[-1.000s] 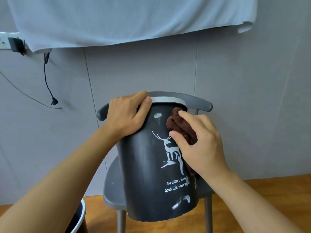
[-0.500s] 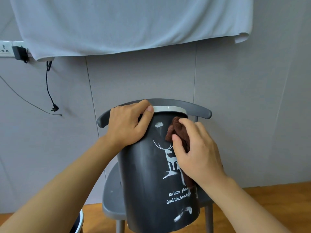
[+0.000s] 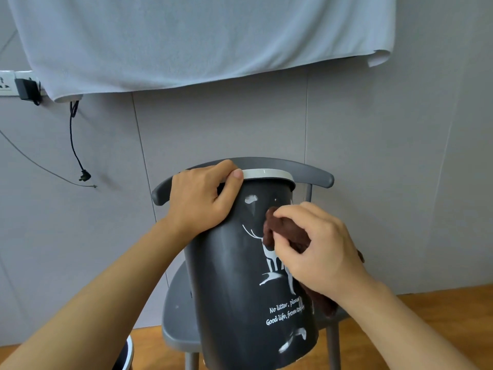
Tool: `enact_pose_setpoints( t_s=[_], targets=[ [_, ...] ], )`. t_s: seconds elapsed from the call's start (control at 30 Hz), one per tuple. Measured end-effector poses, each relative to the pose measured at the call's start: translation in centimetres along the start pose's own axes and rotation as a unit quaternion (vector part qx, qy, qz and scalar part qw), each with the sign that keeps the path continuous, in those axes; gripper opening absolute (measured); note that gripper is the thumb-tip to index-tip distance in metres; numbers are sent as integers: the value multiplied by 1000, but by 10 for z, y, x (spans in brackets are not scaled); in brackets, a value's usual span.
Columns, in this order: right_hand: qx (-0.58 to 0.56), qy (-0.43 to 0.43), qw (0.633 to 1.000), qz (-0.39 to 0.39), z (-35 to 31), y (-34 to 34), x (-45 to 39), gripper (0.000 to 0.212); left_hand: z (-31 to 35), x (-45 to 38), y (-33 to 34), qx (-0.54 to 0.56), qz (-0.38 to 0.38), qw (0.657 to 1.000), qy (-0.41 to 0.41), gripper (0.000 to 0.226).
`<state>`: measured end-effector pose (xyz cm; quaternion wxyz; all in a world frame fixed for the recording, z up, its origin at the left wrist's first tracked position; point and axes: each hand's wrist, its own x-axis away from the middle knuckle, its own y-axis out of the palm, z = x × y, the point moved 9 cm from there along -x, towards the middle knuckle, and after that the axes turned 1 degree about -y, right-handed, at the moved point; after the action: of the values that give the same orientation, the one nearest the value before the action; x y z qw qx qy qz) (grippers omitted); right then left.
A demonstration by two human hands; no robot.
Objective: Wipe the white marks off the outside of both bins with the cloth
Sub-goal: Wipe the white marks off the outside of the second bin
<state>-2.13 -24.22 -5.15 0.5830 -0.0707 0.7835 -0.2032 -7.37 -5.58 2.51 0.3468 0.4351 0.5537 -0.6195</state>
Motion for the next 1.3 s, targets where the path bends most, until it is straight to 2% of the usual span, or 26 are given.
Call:
enact_pose_setpoints(
  t_s=[0.07,0.2,0.27,0.4,0.47,0.57,0.67,0.83,1.0,1.1,1.23,1.3],
  targets=[
    [-13,4,1000,11,0,-2,-5,22,-2,0,-1,8,2,1000,-5,36],
    [1,85,991,100,16,-10,-21,21,2,-1,-2,30,4,1000,1,36],
    [19,46,995,90,6,-7,-17,21,3,-1,-2,31,4,999,2,35],
    [58,-57,997,8,-20,14,14,26,0,-2,0,33,-3,999,-1,36],
    [81,-49,995,18,-18,15,12,26,-2,-2,0,30,-3,1000,-6,37],
    [66,33,994,79,2,1,-5,25,0,-2,0,34,0,999,-2,37],
    [74,87,991,67,17,-2,-17,27,3,-1,-1,32,6,999,6,36],
    [17,87,995,46,13,1,-15,35,1,-1,-1,31,7,1000,3,35],
    [35,81,994,61,7,-1,-17,29,5,-1,-2,35,10,999,7,34],
    [41,40,997,41,-8,5,-20,26,5,-1,-2,30,6,1000,7,35],
    [51,50,996,46,-5,2,-30,23,5,-1,-1,10,-7,1000,-2,36],
    [57,20,998,25,-16,6,-31,23,6,0,-1,2,-12,1000,-3,38]
  ],
)
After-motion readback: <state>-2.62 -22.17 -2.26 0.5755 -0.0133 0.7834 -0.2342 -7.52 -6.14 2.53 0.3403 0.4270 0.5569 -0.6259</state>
